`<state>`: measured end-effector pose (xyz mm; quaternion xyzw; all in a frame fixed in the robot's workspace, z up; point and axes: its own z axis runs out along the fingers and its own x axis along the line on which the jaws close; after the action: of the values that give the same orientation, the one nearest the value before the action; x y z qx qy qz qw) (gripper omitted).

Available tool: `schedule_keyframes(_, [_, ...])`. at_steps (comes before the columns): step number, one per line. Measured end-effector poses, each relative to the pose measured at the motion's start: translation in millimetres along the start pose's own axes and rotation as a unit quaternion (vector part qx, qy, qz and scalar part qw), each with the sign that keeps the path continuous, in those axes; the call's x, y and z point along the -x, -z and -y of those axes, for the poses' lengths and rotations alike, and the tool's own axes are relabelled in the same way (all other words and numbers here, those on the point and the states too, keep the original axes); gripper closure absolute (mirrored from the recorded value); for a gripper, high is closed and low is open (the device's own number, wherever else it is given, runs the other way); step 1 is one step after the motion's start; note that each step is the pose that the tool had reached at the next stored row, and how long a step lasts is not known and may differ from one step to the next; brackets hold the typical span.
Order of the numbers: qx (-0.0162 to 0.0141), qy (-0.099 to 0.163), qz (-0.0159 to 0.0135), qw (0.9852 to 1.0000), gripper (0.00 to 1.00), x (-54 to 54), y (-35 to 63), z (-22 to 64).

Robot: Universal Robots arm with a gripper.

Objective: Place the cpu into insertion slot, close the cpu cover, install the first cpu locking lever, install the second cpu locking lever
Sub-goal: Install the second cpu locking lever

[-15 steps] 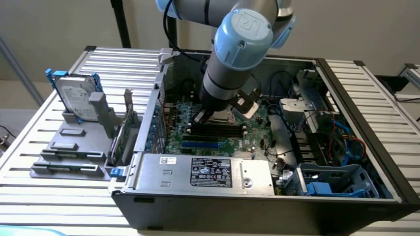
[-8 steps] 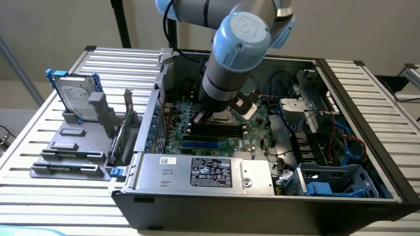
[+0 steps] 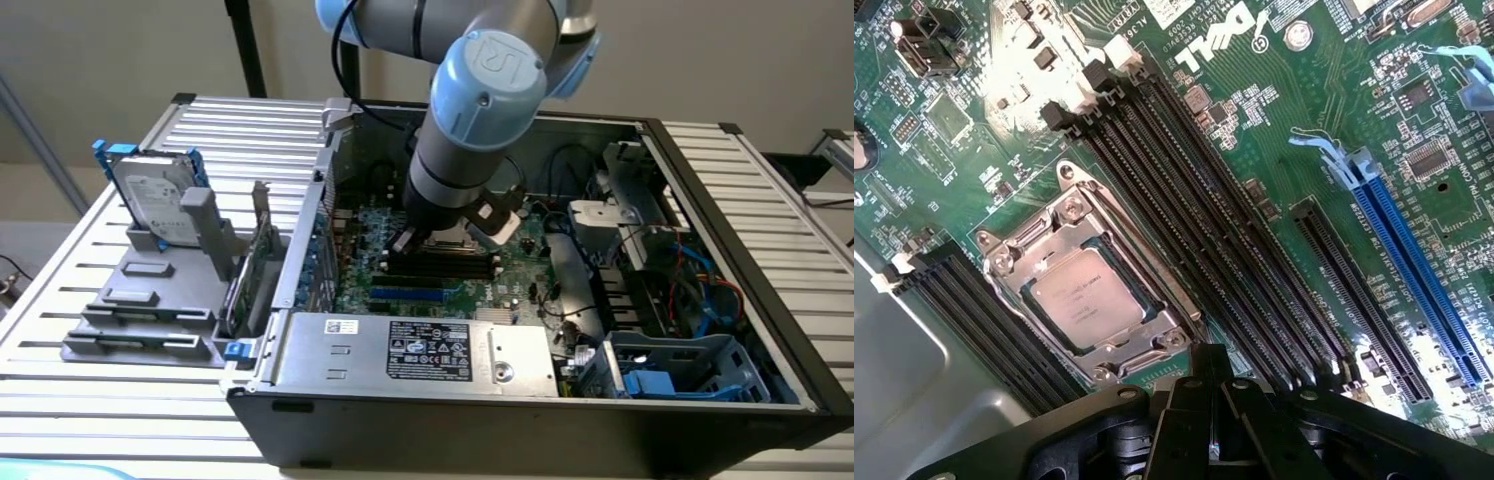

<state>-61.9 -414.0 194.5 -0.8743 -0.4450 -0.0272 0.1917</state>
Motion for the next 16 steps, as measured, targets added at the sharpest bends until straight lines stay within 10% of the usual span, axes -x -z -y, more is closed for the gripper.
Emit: schedule_keyframes(16, [0.0054, -0.001, 0.0071, 1.0000, 0.89, -1.6, -4.1, 2.2])
